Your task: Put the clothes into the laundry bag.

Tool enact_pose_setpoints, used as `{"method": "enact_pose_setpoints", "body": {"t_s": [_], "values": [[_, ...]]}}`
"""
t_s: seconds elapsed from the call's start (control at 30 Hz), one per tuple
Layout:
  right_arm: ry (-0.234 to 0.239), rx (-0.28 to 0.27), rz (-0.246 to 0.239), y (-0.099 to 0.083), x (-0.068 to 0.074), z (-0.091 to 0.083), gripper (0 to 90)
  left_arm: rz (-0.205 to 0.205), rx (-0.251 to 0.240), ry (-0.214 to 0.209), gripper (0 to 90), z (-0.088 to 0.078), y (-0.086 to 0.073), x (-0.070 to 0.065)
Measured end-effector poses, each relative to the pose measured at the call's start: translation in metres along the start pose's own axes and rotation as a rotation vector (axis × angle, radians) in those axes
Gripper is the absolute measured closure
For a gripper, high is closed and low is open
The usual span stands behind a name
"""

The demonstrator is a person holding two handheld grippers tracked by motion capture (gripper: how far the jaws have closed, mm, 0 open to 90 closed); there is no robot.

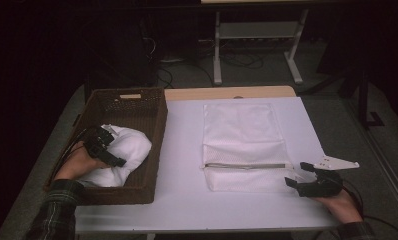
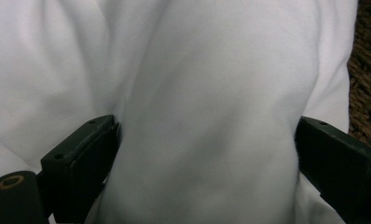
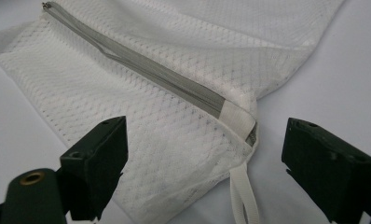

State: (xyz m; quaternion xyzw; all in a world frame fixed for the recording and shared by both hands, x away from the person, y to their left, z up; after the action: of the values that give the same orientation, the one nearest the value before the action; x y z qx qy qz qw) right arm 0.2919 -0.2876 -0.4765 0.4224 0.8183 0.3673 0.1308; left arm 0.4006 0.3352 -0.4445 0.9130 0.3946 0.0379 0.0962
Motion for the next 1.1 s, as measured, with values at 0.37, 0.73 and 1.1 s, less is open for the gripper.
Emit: {"method": "enact_pose_setpoints", "body": {"t_s": [0.37, 0.73, 1.1], "values": [[0.002, 0.000, 0.000, 0.001, 0.000, 0.001, 14.2, 0.008, 0.004, 0.027, 9.8, 0.002, 0.001, -0.005], [0.003, -0.001, 0.001, 0.002, 0.000, 0.002, 14.3, -0.032, -0.002, -0.010, 48.9, -0.006, 0.000, -0.008], [0.000, -0.012, 0.010, 0.003, -0.001, 0.000, 14.4, -0.046, -0.025, -0.037, 55.4, -0.019, 0.000, -0.005]]}}
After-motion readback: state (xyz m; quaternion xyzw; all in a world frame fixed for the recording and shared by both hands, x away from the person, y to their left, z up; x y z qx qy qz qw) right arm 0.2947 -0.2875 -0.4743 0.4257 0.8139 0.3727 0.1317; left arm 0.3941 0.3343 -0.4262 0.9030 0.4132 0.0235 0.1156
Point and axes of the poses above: each handheld gripper's, and its own axes: z roughly forward along the jaws, y roughly out of its top, x roughly to its left, the point moved 4 cm from there along z, roughly forward along the jaws, and after that the axes turned 9 degrees about x, right-handed, at the moved point
